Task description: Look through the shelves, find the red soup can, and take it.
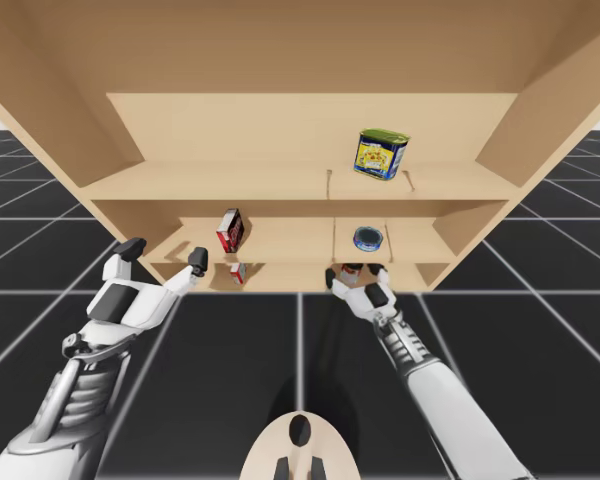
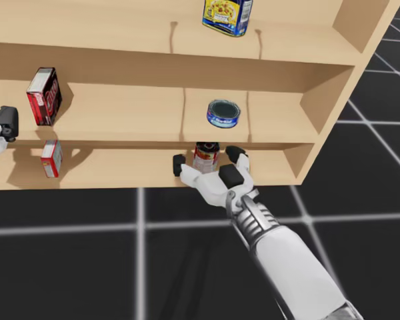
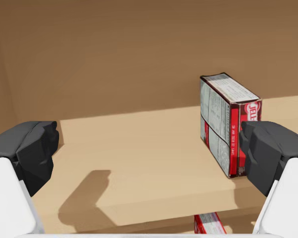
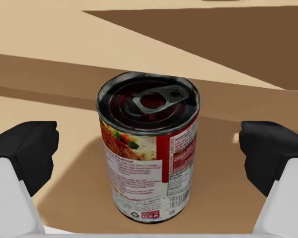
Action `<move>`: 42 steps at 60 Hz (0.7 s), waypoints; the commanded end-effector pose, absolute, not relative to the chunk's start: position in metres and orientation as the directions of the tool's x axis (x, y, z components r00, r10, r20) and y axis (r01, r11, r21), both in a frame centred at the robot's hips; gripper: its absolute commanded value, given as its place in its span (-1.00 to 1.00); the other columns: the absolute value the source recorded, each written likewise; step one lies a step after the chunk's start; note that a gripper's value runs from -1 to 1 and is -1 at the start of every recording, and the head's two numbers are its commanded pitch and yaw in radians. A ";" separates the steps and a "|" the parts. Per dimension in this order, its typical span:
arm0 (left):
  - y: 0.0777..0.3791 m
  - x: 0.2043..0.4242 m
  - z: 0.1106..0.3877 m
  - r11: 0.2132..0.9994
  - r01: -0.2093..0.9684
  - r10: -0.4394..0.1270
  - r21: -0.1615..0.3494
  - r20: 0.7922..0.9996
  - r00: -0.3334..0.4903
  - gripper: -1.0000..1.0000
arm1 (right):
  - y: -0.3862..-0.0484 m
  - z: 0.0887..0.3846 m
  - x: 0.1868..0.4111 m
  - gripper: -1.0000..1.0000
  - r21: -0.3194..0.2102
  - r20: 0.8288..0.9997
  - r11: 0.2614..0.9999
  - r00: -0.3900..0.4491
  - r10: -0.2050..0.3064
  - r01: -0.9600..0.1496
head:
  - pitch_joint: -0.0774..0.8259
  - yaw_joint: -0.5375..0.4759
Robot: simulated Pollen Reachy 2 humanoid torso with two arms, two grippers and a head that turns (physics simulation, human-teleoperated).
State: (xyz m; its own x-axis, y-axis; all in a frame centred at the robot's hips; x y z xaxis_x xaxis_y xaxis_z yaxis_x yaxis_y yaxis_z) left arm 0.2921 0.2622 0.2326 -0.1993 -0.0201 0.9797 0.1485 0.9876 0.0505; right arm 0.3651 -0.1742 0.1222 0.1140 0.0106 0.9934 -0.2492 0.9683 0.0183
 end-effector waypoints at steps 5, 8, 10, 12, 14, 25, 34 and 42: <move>0.262 0.291 0.233 0.988 0.149 -0.020 0.050 0.980 -0.199 -1.00 | -0.135 0.108 0.383 -1.00 0.140 0.979 0.953 0.183 -0.092 -0.268 | 0.52 -0.31; 0.262 0.291 0.233 0.988 0.149 -0.020 0.050 0.980 -0.200 -1.00 | -0.133 0.107 0.384 -1.00 0.153 0.975 0.948 0.197 -0.099 -0.278 | 0.51 -0.31; 0.262 0.291 0.233 0.988 0.149 -0.020 0.050 0.980 -0.200 -1.00 | -0.132 0.107 0.383 -1.00 0.148 0.975 0.945 0.202 -0.090 -0.291 | 0.51 -0.31; 0.262 0.291 0.233 0.988 0.149 -0.020 0.050 0.980 -0.200 -1.00 | -0.132 0.107 0.382 -1.00 0.151 0.975 0.942 0.204 -0.091 -0.300 | 0.51 -0.31; 0.262 0.291 0.233 0.988 0.149 -0.020 0.050 0.980 -0.200 -1.00 | -0.131 0.107 0.380 0.38 0.161 0.974 0.943 0.204 -0.103 -0.290 | 0.51 -0.31; 0.262 0.292 0.232 0.987 0.151 -0.021 0.052 0.980 -0.197 -1.00 | -0.130 0.110 0.375 1.00 0.179 0.968 0.938 0.222 -0.114 -0.298 | 0.51 -0.31; 0.261 0.293 0.232 0.987 0.151 -0.020 0.050 0.980 -0.197 -1.00 | -0.131 0.125 0.369 1.00 0.161 0.979 0.938 0.167 -0.113 -0.308 | 0.51 -0.32; 0.261 0.293 0.232 0.987 0.151 -0.020 0.050 0.980 -0.197 -1.00 | -0.134 0.146 0.357 1.00 0.139 0.989 0.940 0.098 -0.113 -0.311 | 0.51 -0.32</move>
State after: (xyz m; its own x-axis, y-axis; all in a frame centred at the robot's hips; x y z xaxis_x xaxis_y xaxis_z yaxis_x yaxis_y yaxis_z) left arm 0.2925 0.2614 0.2318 -0.1968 -0.0199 0.9802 0.1507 0.9873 0.0503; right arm 0.3685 -0.1694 0.1230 0.1643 -0.0271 0.9860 -0.2643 0.9619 0.0705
